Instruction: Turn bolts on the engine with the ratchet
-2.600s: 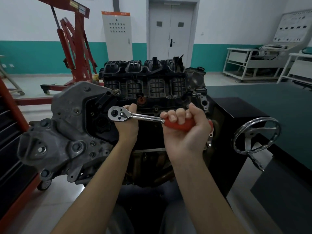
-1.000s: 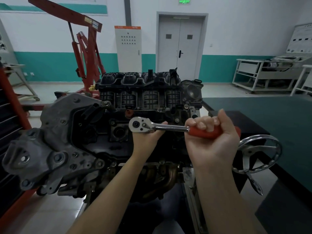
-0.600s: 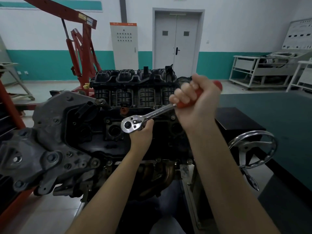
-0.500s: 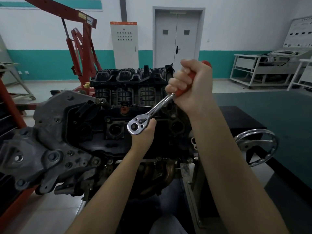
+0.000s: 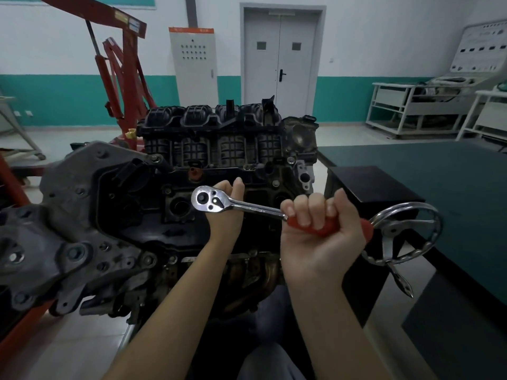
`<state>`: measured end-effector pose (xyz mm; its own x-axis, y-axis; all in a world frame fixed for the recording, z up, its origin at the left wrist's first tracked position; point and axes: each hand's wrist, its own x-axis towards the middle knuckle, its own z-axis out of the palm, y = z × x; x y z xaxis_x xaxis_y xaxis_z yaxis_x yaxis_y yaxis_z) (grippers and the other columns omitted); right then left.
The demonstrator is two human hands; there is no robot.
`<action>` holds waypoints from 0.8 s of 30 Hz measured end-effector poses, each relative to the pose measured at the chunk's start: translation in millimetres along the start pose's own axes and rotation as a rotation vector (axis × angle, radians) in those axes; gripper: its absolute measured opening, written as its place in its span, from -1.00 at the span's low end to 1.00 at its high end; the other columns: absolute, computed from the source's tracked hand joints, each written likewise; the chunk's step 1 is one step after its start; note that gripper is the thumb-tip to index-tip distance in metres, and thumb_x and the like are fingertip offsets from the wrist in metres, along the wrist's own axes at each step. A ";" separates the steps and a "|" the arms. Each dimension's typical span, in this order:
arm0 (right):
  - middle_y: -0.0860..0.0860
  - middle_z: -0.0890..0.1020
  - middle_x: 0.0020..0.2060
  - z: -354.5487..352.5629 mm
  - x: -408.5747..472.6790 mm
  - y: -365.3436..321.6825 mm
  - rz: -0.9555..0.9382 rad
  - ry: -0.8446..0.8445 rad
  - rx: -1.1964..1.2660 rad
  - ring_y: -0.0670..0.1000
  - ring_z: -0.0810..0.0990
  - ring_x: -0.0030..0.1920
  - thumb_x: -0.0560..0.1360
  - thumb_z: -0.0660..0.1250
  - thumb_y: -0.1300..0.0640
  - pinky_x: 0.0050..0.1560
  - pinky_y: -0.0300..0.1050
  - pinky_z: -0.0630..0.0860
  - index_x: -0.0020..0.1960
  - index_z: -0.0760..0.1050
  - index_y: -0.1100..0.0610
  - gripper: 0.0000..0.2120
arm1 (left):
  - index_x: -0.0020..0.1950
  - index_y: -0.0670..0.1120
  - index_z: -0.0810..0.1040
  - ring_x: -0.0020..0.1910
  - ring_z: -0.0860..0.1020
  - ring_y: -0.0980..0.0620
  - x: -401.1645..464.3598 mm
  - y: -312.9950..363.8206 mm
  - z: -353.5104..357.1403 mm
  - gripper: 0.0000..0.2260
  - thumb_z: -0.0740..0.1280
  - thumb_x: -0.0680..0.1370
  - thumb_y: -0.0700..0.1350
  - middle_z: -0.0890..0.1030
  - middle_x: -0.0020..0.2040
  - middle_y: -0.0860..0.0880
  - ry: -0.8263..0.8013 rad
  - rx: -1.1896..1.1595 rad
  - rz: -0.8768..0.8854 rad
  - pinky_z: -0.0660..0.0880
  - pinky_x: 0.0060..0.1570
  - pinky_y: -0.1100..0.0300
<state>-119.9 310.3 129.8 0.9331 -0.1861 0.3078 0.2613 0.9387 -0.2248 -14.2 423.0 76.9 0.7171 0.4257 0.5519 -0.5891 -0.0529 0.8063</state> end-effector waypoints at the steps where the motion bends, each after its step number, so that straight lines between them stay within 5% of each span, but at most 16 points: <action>1: -0.05 0.24 -0.60 4.0 6.7 -1.8 0.005 -0.020 -0.024 -0.05 0.23 -0.55 0.50 0.14 0.19 -0.44 -0.19 0.36 -0.46 0.24 0.08 -0.65 | -0.43 -0.03 0.16 -0.57 0.21 0.22 1.6 -0.8 1.4 -0.52 0.28 0.58 -0.33 0.24 -0.58 0.17 0.003 0.007 -0.003 0.19 -0.48 0.44; 6: -0.08 0.19 -0.63 46.5 70.1 -11.7 0.206 -0.115 -0.240 -0.08 0.14 -0.60 0.40 0.20 0.25 -0.50 -0.27 0.22 -0.43 0.18 0.08 -0.71 | -0.39 0.12 0.34 -0.50 0.39 0.30 -1.0 -1.2 2.8 -0.59 0.29 0.59 -0.24 0.43 -0.58 0.27 0.024 -0.021 -0.147 0.36 -0.33 0.42; 10: -0.08 0.20 -0.63 68.6 96.8 -6.3 0.379 -0.128 -0.366 -0.09 0.15 -0.61 0.53 0.13 0.24 -0.54 -0.28 0.22 -0.42 0.20 0.09 -0.64 | -0.56 0.11 0.26 -0.58 0.25 0.23 -1.6 0.6 0.3 -0.50 0.27 0.49 -0.29 0.28 -0.57 0.21 -0.037 -0.014 -0.095 0.24 -0.51 0.48; 18: -0.05 0.26 -0.58 14.4 8.2 -3.0 0.008 0.055 0.002 -0.06 0.25 -0.54 0.44 0.20 0.18 -0.45 -0.19 0.37 -0.44 0.27 0.07 -0.71 | -0.42 -0.04 0.19 -0.56 0.29 0.24 0.3 5.2 -3.1 -0.54 0.32 0.53 -0.37 0.30 -0.58 0.18 -0.022 0.040 -0.017 0.25 -0.46 0.47; 24: -0.05 0.22 -0.60 18.0 19.0 -6.0 0.029 -0.001 -0.065 -0.05 0.20 -0.56 0.46 0.16 0.21 -0.46 -0.22 0.32 -0.45 0.22 0.07 -0.68 | -0.46 -0.04 0.21 -0.58 0.28 0.23 1.5 4.2 -5.0 -0.53 0.32 0.55 -0.33 0.30 -0.61 0.17 -0.075 0.055 -0.092 0.24 -0.48 0.44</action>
<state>-108.2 306.3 153.7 0.9402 -0.1583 0.3015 0.2494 0.9230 -0.2932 -17.4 427.9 80.1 0.7943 0.3625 0.4875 -0.4997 -0.0666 0.8637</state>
